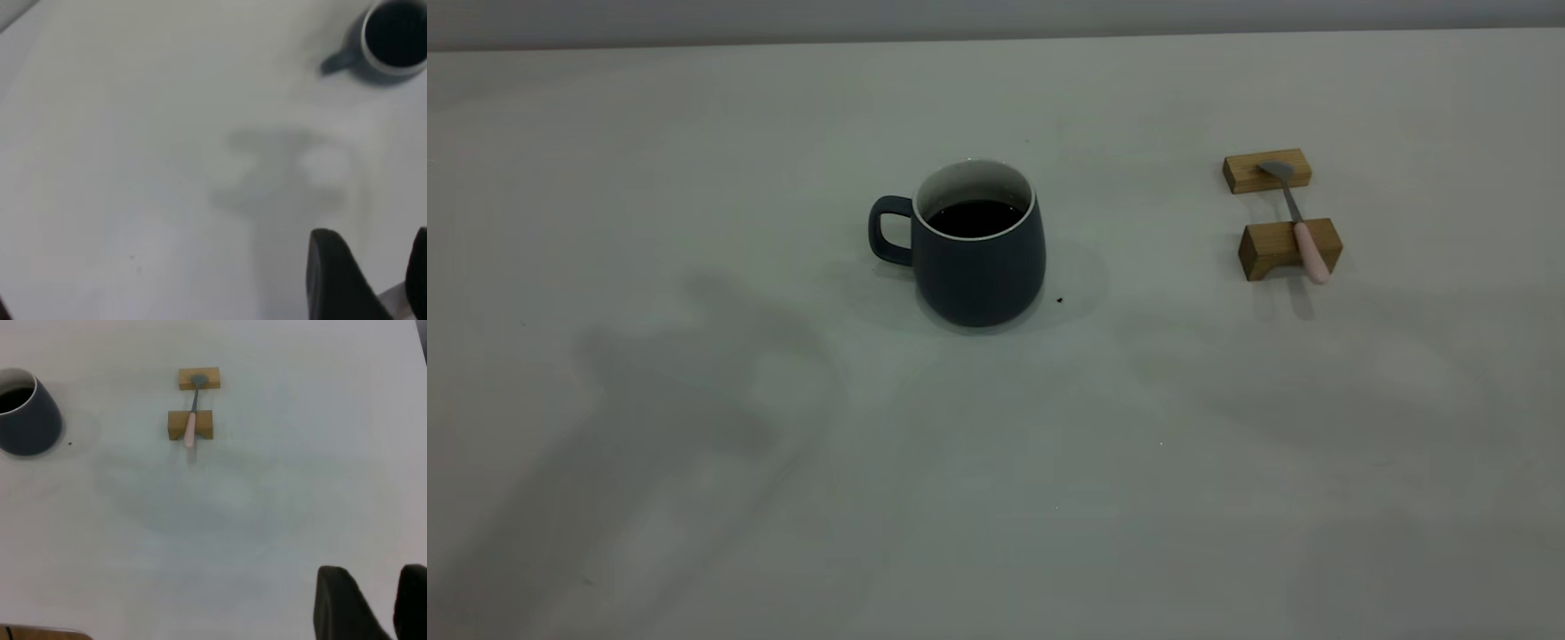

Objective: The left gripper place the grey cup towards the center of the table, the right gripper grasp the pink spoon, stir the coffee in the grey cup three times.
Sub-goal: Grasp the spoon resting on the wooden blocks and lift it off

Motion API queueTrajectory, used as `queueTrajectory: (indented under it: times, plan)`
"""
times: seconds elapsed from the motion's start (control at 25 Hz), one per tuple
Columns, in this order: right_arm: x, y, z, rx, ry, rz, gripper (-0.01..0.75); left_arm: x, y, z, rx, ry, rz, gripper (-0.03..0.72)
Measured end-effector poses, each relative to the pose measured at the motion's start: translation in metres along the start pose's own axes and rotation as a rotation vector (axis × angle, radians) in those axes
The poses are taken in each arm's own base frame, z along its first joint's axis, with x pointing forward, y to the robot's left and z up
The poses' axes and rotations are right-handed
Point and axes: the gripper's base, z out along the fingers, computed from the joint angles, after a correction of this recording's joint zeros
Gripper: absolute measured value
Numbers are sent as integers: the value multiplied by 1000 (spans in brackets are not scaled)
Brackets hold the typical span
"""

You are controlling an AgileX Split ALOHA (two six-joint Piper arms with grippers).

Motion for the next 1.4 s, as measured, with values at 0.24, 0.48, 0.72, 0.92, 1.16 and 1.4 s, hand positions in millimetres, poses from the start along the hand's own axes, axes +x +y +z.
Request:
queueTrajectory:
  times: [0.24,0.48,0.72,0.92,1.16,1.4]
  plan:
    - [0,0,0,0,0,0,238,65,-1,-57,14,-127,-71,294]
    - [0,0,0,0,0,0,238,169,-3,-84,-2,-232,-209,287]
    - [0,0,0,0,0,0,238,244,-16,-79,-95,-296,-396,287]
    - [0,0,0,0,0,0,238,279,-37,-59,-110,-320,-501,287]
    - [0,0,0,0,0,0,238,310,-54,-31,-133,-352,-525,287]
    - [0,0,0,0,0,0,238,323,-62,-17,-154,-427,-522,287]
